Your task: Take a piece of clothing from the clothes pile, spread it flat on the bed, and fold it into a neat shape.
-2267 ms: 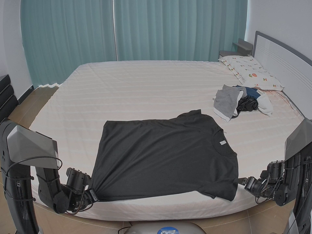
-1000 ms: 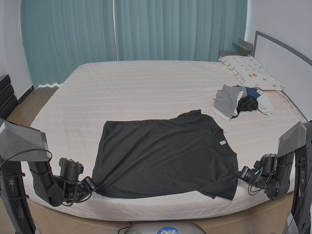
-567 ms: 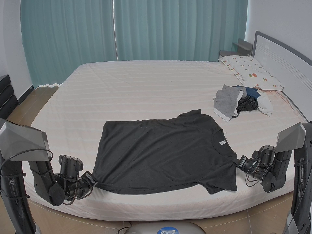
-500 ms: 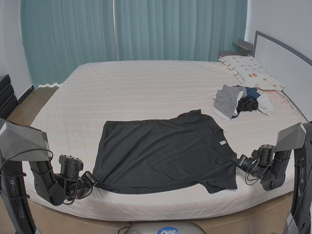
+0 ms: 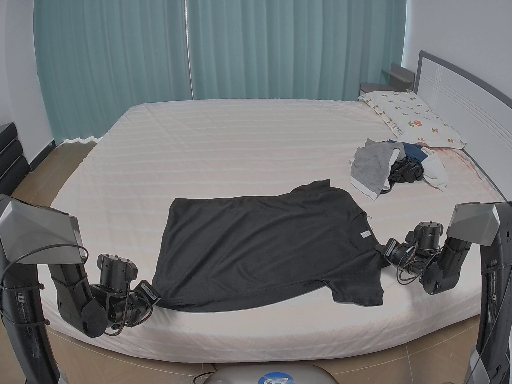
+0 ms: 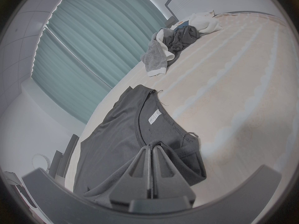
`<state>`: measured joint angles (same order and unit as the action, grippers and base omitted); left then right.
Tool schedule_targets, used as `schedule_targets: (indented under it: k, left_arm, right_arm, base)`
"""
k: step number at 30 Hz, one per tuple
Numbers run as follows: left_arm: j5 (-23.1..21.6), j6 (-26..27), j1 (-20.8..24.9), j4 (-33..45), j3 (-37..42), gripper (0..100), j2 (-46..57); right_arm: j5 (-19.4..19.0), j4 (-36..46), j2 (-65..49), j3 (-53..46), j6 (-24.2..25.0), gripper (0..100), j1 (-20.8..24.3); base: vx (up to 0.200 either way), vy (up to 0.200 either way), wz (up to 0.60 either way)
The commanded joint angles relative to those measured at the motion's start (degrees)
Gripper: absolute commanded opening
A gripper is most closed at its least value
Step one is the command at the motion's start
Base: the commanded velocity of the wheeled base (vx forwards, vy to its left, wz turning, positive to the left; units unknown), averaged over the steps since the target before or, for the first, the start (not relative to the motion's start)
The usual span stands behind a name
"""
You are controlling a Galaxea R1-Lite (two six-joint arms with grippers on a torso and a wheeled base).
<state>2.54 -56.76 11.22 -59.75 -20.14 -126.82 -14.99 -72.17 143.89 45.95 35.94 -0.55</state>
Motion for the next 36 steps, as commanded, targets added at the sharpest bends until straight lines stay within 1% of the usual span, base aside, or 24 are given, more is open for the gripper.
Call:
schedule_targets:
  k: [1,3,4,9,12,13,18,19,20,21,22,24,25,26,28,29,30,36]
  left_arm:
    - [0.0,0.0,0.0,0.0,0.0,0,-0.2]
    - [0.0,0.0,0.0,0.0,0.0,0,-0.2]
    - [0.0,0.0,0.0,0.0,0.0,0,-0.2]
    - [0.0,0.0,0.0,0.0,0.0,0,-0.2]
    - [0.0,0.0,0.0,0.0,0.0,0,-0.2]
    - [0.0,0.0,0.0,0.0,-0.1,0,-0.2]
    - [0.0,0.1,0.0,-0.1,0.0,0,-0.3]
    - [0.0,0.1,0.0,-0.1,0.0,0,-0.3]
    - [0.0,0.1,0.0,-0.1,0.0,0,-0.3]
    - [0.0,0.1,0.0,-0.1,0.0,0,-0.3]
    - [0.0,0.1,0.0,-0.1,0.0,0,-0.3]
    - [0.0,0.1,0.0,-0.1,0.0,0,-0.3]
    - [0.0,0.1,0.0,-0.1,0.0,0,-0.3]
    - [0.0,0.2,0.0,-0.1,0.0,0,-0.3]
    - [0.0,0.2,0.0,0.0,0.0,0,-0.3]
    - [0.0,0.1,0.0,-0.1,0.0,0,-0.3]
    - [0.0,0.2,0.0,-0.1,0.1,0,-0.3]
    - [0.0,0.2,0.0,-0.1,0.0,0,-0.4]
  right_arm:
    - [-0.1,0.9,1.7,2.3,0.0,0,0.1]
    - [-0.3,1.4,1.9,2.4,0.0,0,0.1]
    - [-0.3,1.6,1.9,2.5,0.0,100,0.1]
    - [-0.4,0.3,1.7,1.6,0.2,100,-0.4]
    - [-0.4,-0.3,0.2,-0.2,0.1,100,-0.9]
    - [-0.6,-0.4,-1.4,-2.1,0.1,100,-1.5]
    - [-5.0,-2.5,-5.6,-10.9,0.1,100,-2.6]
    - [-5.4,-2.8,-5.8,-11.5,0.1,100,-2.7]
    - [-6.7,-4.9,-6.4,-14.9,0.1,100,-2.7]
    - [-6.9,-5.1,-6.5,-15.2,0.1,100,-2.7]
    - [-7.5,-7.8,-6.4,-18.3,0.1,100,-2.6]
    - [-7.5,-7.8,-6.4,-18.3,0.1,100,-2.6]
    - [-8.0,-11.8,-5.5,-21.9,0.1,100,-2.4]
    - [-8.7,-12.9,-4.7,-23.0,0.1,100,-2.2]
    - [-9.4,-13.5,-3.7,-23.5,0.1,100,-2.0]
    - [-10.7,-14.9,-1.9,-24.1,0.0,100,-1.6]
    - [-10.9,-16.2,-1.6,-24.1,0.1,100,-1.5]
    - [-11.0,-17.2,-0.6,-23.4,0.1,100,-0.2]
  base:
    - [0.0,0.0,0.0]
    - [0.0,0.0,0.0]
    - [0.0,0.0,0.0]
    - [0.0,0.0,0.0]
    - [0.0,0.0,0.0]
    - [0.0,0.0,0.0]
    - [0.0,0.0,0.0]
    - [0.0,0.0,0.0]
    - [0.0,0.0,0.0]
    - [0.0,0.0,0.0]
    - [0.0,0.0,0.0]
    - [0.0,0.0,0.0]
    - [0.0,0.0,0.0]
    - [0.0,0.0,0.0]
    - [0.0,0.0,0.0]
    - [0.0,0.0,0.0]
    - [0.0,0.0,0.0]
    - [0.0,0.0,0.0]
